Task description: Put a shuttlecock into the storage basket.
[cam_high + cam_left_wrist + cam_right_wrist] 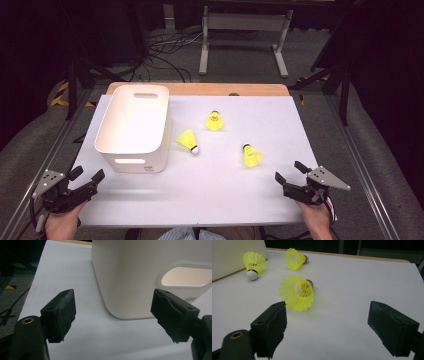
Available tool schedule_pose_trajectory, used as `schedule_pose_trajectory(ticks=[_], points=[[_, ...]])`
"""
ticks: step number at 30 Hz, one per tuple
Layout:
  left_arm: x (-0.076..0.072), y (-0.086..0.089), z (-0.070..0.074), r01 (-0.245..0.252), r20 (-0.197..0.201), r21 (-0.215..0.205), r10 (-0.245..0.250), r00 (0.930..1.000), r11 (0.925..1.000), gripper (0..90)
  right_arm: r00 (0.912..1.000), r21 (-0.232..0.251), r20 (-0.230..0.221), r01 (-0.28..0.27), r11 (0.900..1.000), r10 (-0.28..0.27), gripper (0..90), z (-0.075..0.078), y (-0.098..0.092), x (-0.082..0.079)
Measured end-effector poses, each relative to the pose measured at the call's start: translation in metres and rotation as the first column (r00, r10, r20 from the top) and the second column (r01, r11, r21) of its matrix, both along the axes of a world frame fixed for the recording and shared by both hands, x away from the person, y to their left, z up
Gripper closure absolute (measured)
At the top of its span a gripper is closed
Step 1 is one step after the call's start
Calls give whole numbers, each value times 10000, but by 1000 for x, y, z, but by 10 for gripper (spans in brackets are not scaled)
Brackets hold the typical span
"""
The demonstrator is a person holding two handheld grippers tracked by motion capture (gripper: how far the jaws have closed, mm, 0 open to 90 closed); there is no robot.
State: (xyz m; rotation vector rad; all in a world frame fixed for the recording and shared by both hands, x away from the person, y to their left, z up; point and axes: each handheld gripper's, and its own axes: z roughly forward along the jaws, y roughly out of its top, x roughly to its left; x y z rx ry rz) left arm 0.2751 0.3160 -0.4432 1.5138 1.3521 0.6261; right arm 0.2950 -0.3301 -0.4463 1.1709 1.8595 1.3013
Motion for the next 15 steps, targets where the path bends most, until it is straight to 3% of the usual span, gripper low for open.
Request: schedule_pose_trajectory(ticks=[15], points=[[6, 16, 4, -623, -13, -190, 623, 9981, 9979, 203, 10000, -175, 4, 12, 9998, -12, 169, 0, 0, 0]])
